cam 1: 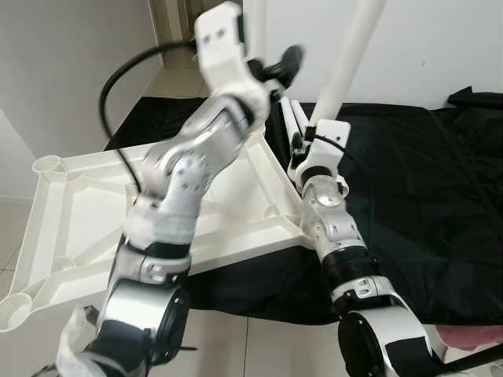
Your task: Building children table
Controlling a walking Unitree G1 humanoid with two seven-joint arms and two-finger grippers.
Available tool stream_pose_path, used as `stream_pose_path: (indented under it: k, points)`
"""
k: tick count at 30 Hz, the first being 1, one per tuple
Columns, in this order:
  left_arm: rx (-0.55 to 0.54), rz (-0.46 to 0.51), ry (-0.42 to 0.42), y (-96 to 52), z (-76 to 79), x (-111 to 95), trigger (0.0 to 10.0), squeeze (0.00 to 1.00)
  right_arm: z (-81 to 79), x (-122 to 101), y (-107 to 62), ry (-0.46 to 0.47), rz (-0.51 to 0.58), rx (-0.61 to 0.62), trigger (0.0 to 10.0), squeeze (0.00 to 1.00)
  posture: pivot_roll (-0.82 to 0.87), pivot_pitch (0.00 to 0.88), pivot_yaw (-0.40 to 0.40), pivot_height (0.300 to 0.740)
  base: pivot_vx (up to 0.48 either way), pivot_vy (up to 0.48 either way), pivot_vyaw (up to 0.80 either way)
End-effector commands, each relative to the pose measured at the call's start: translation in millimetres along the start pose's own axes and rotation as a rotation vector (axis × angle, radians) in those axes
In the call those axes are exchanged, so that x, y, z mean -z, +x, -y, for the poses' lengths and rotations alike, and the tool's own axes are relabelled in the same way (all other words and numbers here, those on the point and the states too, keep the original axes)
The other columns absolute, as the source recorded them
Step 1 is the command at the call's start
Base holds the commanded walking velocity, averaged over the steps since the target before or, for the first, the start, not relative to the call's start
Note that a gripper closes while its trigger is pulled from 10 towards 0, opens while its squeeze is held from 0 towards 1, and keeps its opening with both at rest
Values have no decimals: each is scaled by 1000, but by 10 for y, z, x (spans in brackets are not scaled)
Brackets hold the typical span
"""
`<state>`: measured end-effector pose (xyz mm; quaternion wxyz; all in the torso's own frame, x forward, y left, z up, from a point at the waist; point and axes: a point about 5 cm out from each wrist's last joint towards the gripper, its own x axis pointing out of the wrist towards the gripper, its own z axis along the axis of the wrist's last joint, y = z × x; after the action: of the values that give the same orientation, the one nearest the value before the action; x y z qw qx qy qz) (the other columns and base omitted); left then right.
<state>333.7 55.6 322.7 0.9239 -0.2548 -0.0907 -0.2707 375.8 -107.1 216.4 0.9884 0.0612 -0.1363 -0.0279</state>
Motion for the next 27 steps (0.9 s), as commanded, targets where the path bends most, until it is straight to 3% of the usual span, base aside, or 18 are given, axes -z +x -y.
stream_pose_path:
  k: [1,7,16,19,24,27]
  points:
    - [158,25,26,-44,69,10,10000,0,9,10,-41,11,5,-13,10000,0,20,13,16,740,0,0,0]
    - [77,30,63,-124,-72,142,10000,0,94,-9,-126,6,31,-24,10000,0,8,24,11,740,0,0,0]
    - [6,86,214,-299,-225,242,10000,0,187,-1,-257,16,58,-53,10000,0,1,16,22,740,0,0,0]
    - [-17,48,247,-452,-324,477,10000,0,256,26,-404,11,91,-86,10000,0,1,8,49,740,0,0,0]
    - [-9,27,256,-508,-339,567,10000,0,292,48,-457,-9,86,-86,10000,0,-6,11,62,740,0,0,0]
    - [43,-34,301,-585,-341,710,10000,0,330,80,-501,-20,82,-122,10000,0,-11,15,82,740,0,0,0]
